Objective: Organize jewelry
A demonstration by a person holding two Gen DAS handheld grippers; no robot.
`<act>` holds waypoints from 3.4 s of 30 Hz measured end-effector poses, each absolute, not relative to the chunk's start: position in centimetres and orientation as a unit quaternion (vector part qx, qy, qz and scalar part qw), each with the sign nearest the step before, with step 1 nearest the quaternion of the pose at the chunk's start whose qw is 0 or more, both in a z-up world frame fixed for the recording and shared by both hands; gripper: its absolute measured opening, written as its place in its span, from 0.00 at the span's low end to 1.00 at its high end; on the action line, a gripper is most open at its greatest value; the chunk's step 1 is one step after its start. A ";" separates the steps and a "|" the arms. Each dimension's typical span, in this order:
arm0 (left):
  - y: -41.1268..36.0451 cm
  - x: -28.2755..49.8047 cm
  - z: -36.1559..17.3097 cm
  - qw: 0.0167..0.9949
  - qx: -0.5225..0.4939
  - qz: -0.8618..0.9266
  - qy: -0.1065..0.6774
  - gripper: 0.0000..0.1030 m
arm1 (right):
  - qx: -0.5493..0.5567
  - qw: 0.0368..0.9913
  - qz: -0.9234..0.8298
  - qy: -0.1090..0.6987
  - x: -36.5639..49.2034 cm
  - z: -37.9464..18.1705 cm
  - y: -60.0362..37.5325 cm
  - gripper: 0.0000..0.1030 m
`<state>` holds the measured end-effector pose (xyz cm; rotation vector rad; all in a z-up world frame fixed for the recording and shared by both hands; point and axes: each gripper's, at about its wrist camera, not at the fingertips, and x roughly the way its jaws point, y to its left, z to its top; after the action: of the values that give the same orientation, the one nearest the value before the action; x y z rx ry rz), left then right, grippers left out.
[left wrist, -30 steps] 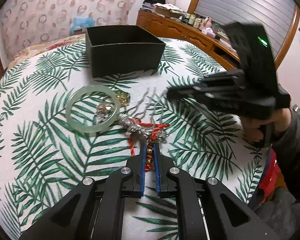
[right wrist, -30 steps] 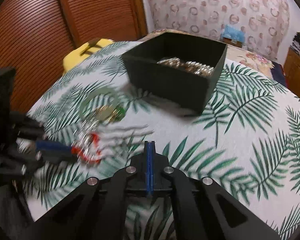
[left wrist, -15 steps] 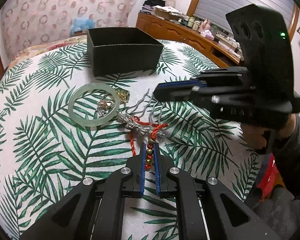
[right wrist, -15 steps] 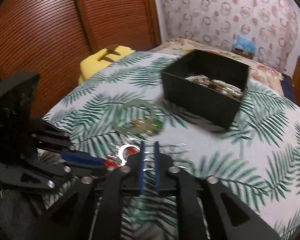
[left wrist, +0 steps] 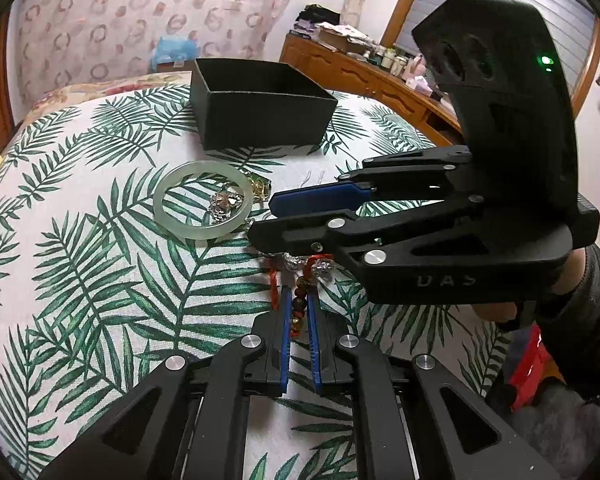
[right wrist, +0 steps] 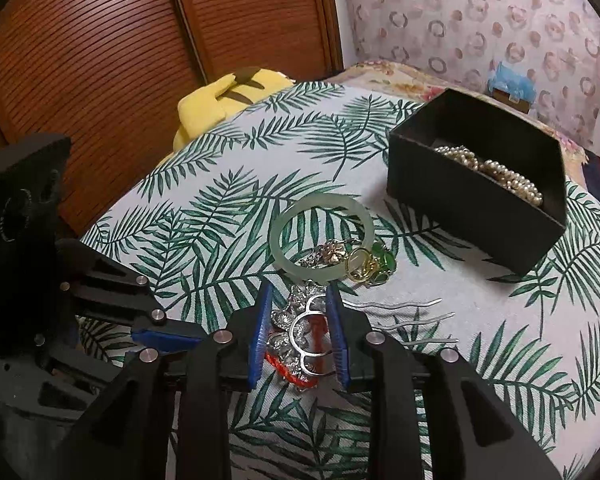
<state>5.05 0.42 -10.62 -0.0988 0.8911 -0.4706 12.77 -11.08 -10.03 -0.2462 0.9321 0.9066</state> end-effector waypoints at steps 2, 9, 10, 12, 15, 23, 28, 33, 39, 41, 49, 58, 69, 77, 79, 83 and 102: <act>0.5 5.0 -10.6 0.875 -0.048 -0.225 0.426 0.06 | -0.116 0.787 0.422 0.436 12.7 -10.1 -10.9 0.31; 0.7 4.9 -10.6 0.876 -0.052 -0.224 0.424 0.06 | -0.126 0.782 0.421 0.442 12.8 -10.5 -10.5 0.42; 0.7 4.9 -10.6 0.876 -0.052 -0.224 0.424 0.06 | -0.127 0.784 0.417 0.443 12.9 -10.5 -10.6 0.42; 0.7 4.8 -10.6 0.876 -0.051 -0.224 0.424 0.06 | -0.133 0.788 0.408 0.441 13.0 -10.6 -10.6 0.39; 0.6 4.7 -10.6 0.876 -0.051 -0.224 0.424 0.06 | -0.134 0.790 0.412 0.434 12.9 -10.4 -10.6 0.27; 0.1 4.5 -10.0 0.879 -0.053 -0.236 0.411 0.06 | -0.134 0.809 0.397 0.412 13.0 -9.2 -11.0 0.10; 0.2 4.1 -9.0 0.883 -0.064 -0.251 0.392 0.05 | -0.124 0.827 0.378 0.396 13.8 -7.9 -12.4 0.07; 0.4 3.8 -7.6 0.888 -0.065 -0.256 0.375 0.04 | -0.107 0.844 0.360 0.382 14.9 -6.3 -14.2 0.06; 0.5 4.7 -7.5 0.890 -0.062 -0.251 0.375 0.04 | -0.084 0.856 0.358 0.364 15.5 -4.5 -15.6 0.00; 0.4 4.9 -7.6 0.891 -0.060 -0.249 0.376 0.04 | -0.087 0.860 0.352 0.358 15.4 -4.1 -15.8 0.00; 1.2 5.5 -8.4 0.895 -0.060 -0.224 0.382 0.04 | -0.117 0.850 0.348 0.377 14.2 -6.5 -16.1 0.07; 2.0 5.6 -8.6 0.897 -0.064 -0.213 0.382 0.04 | -0.203 0.828 0.345 0.394 12.4 -10.2 -13.1 0.35; 1.5 6.1 -8.6 0.895 -0.064 -0.217 0.385 0.04 | -0.188 0.839 0.339 0.381 13.2 -9.3 -14.6 0.14; 0.2 7.3 -7.3 0.899 -0.067 -0.226 0.370 0.23 | -0.042 0.851 0.383 0.356 13.7 -5.2 -18.9 0.09; -0.3 7.6 -7.3 0.897 -0.067 -0.232 0.370 0.25 | -0.016 0.850 0.391 0.353 14.0 -4.6 -19.5 0.09; -1.2 7.9 -7.6 0.894 -0.067 -0.240 0.373 0.27 | 0.017 0.847 0.398 0.352 14.3 -4.0 -20.0 0.09; 2.4 10.1 -7.9 0.909 -0.035 -0.171 0.379 0.44 | -0.036 0.873 0.393 0.288 14.4 1.5 -19.6 0.09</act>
<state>10.06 2.35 -7.88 -0.0720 0.7813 -0.3524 14.38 -19.63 1.49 -0.0744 0.6014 0.8214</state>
